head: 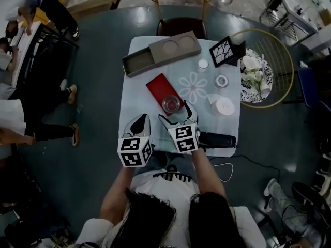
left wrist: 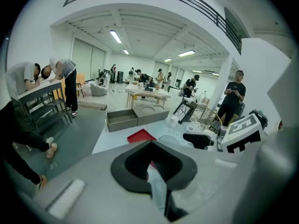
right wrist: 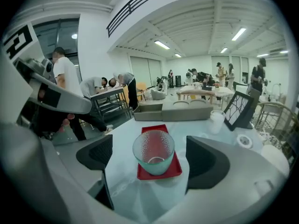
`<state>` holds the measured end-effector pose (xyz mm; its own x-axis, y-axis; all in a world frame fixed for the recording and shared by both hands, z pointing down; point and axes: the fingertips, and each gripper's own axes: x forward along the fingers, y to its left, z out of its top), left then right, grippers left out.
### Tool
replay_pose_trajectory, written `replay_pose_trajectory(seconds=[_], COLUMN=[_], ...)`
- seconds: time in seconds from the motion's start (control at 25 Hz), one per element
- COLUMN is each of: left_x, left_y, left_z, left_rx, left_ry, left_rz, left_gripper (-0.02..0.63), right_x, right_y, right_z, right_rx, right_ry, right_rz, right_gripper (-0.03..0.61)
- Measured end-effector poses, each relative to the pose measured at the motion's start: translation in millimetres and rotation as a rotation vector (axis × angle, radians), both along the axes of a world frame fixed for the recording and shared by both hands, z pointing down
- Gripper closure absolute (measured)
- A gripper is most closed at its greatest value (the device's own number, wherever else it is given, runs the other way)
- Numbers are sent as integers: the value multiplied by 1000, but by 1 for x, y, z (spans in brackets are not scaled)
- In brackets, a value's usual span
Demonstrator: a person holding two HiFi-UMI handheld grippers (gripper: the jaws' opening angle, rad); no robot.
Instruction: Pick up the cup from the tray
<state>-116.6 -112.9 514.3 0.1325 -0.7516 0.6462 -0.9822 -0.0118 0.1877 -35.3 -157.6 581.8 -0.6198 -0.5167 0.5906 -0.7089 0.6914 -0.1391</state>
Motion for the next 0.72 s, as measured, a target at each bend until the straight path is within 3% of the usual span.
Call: replay_pose_trajectory(seconds=[0.4,0.72], left_x=[1,-4], left_y=[-20,-27], left_z=[25,49], left_rx=[-81,-146], left_ry=[-32,-35], left_rz=[13,3], left_gripper=[614,614], right_x=[-13,-24], right_y=[-16,-28], right_z=[42,55], right_rx=[-50,-49], right_ry=[92,80], right_rz=[-57,-91], right_gripper=[120,132])
